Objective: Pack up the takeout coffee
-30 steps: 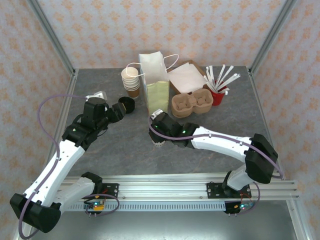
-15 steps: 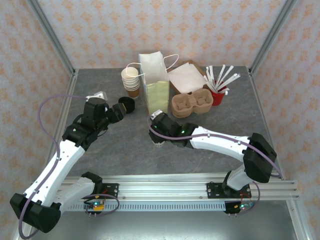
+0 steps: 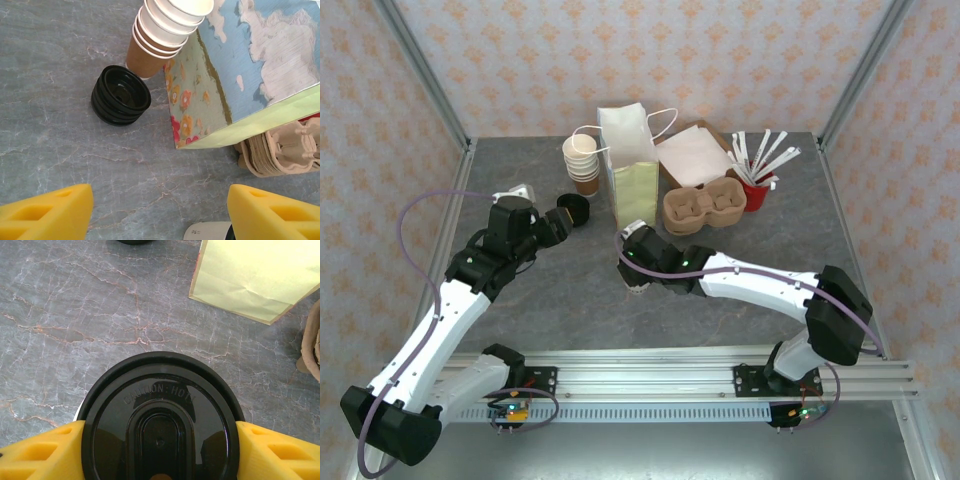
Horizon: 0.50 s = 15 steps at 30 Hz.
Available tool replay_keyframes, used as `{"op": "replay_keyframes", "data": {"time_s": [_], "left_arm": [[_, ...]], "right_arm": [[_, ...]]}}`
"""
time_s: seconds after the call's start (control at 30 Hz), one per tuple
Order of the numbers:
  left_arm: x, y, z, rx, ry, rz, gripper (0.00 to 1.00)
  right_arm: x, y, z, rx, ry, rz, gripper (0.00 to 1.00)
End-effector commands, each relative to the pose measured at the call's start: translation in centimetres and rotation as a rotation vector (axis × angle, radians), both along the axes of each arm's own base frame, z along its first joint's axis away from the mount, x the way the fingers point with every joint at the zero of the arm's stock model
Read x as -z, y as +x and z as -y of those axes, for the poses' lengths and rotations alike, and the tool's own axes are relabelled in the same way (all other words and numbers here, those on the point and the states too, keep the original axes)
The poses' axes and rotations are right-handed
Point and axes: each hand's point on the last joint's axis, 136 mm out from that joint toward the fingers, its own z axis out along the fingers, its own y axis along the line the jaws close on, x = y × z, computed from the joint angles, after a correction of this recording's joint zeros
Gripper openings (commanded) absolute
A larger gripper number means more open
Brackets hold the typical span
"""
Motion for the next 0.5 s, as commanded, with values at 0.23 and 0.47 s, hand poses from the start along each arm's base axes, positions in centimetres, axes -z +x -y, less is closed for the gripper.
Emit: {"op": "replay_keyframes", "data": {"time_s": [0.23,0.47], "left_arm": [[0.2,0.4,0.3,0.022,0.002,0.0,0.72],[0.2,0.6,0.5,0.028,0.003,-0.001,0.72]], "right_arm": [[-1.2,0.0,-0.4,0.029,0.01,-0.025,0.68],[-1.6,-0.2,-0.7,0.021,0.028,-0.034,0.68]]}}
